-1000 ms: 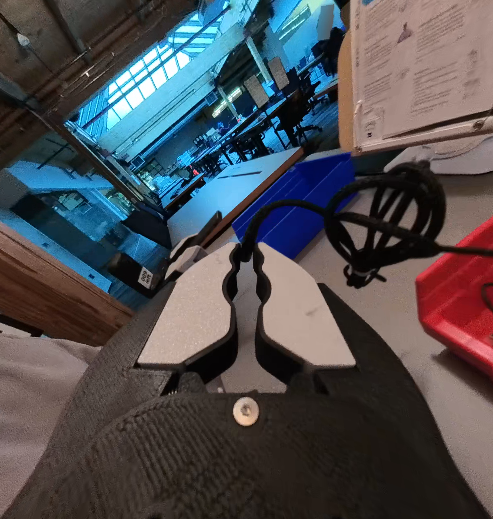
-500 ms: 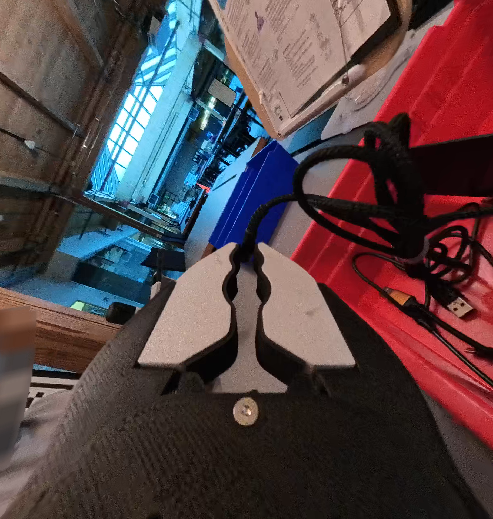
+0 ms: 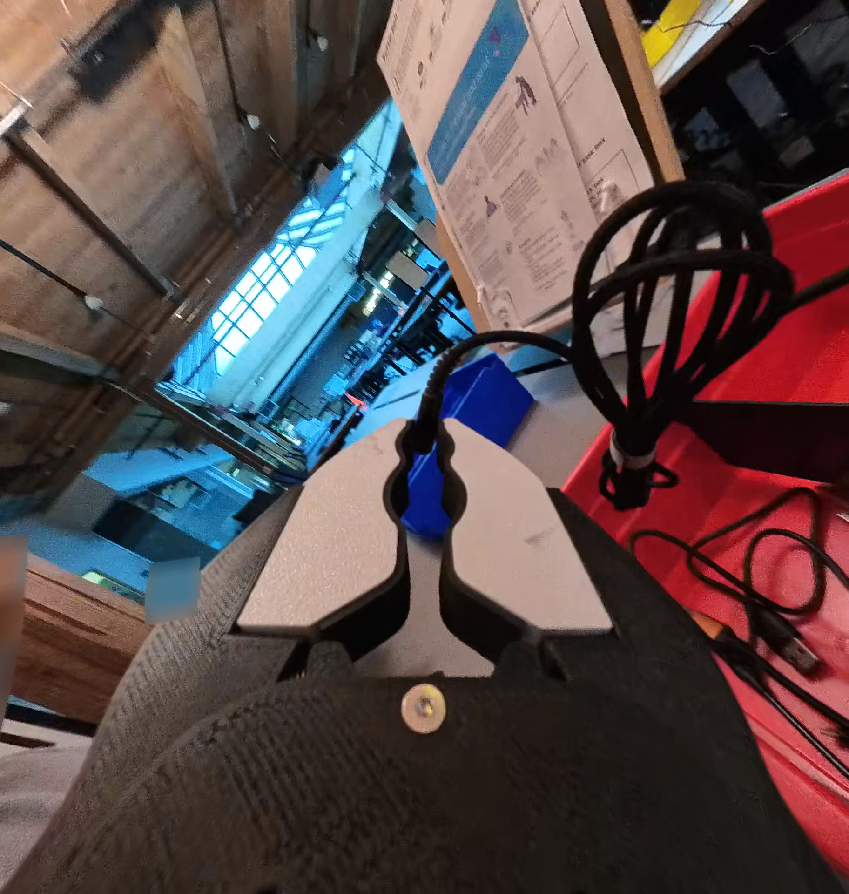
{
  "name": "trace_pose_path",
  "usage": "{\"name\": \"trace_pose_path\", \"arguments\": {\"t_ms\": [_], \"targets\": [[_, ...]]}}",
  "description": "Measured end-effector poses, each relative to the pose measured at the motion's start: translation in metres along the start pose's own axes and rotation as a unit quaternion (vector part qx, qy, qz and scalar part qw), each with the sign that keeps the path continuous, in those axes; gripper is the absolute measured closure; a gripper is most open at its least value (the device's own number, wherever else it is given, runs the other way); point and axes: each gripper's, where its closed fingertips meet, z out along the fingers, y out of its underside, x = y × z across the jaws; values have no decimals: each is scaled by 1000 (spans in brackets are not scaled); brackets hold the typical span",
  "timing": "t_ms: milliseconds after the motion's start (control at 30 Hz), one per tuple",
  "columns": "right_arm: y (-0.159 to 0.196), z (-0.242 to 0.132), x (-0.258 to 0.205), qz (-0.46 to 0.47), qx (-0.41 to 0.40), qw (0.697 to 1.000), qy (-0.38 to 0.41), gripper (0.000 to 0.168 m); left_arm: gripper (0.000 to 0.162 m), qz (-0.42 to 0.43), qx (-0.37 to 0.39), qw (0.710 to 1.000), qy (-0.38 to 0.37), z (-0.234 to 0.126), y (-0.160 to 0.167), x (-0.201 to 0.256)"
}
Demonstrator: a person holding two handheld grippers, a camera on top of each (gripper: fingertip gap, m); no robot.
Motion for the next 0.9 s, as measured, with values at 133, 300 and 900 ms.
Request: {"name": "trace_pose_path", "arguments": {"t_ms": [133, 300, 900], "targets": [[14, 4, 26, 92, 15, 996, -3, 160, 137, 2, -1, 1000, 2, 0, 1, 1], [51, -7, 86, 92, -51, 987, 125, 160, 137, 1, 1, 1000, 2, -1, 0, 1], [20, -64, 120, -378, -208, 782, 449, 151, 137, -9, -3, 1000, 17, 3, 5, 9]]}}
